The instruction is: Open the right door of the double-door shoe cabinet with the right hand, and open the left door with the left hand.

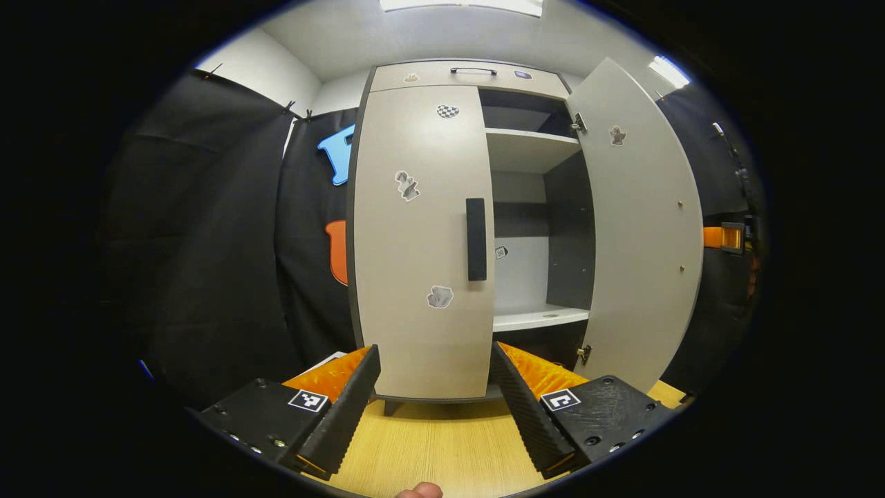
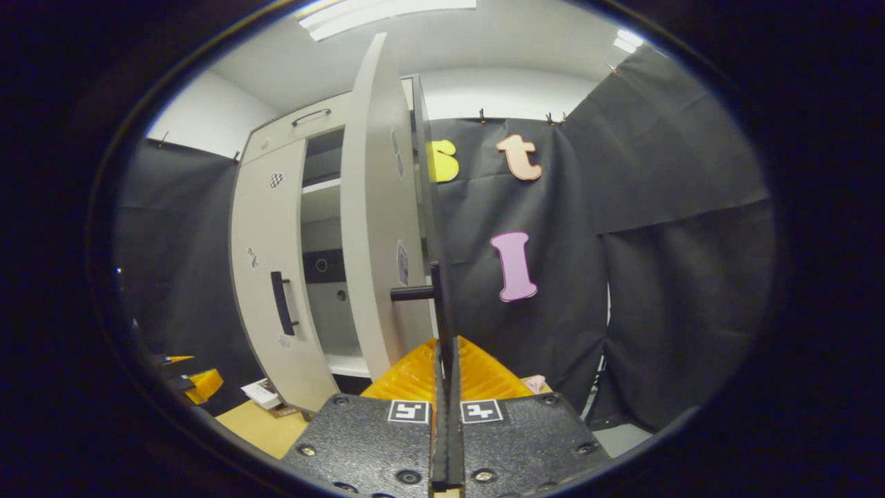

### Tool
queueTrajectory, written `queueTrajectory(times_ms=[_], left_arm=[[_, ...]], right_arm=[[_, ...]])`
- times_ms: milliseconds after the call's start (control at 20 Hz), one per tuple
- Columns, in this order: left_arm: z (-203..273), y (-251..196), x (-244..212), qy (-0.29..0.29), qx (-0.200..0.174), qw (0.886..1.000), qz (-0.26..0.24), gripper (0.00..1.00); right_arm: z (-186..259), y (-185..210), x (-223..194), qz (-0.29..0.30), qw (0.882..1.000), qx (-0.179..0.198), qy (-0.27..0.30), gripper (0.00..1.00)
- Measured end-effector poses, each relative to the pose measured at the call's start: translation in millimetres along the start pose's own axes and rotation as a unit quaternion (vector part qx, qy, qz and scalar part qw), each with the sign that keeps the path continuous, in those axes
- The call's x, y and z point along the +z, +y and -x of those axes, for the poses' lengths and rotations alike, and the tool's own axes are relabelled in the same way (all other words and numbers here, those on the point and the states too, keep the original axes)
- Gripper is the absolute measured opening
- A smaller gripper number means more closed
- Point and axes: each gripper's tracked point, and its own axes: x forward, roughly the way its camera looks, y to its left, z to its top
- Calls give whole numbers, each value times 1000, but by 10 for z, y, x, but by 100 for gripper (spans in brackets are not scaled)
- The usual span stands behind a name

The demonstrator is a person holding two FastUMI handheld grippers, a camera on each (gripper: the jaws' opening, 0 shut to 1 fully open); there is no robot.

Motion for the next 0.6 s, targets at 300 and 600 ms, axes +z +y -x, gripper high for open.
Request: queueTrajectory(times_ms=[300, 600], left_arm=[[-99, 43, 6, 4, 4, 1000, 12, 96], [-102, 3, 102, -11, -9, 1000, 4, 96]], right_arm=[[533, 499, 131, 1, 999, 29, -27, 4], [270, 858, -134, 20, 999, 32, 0, 4]])
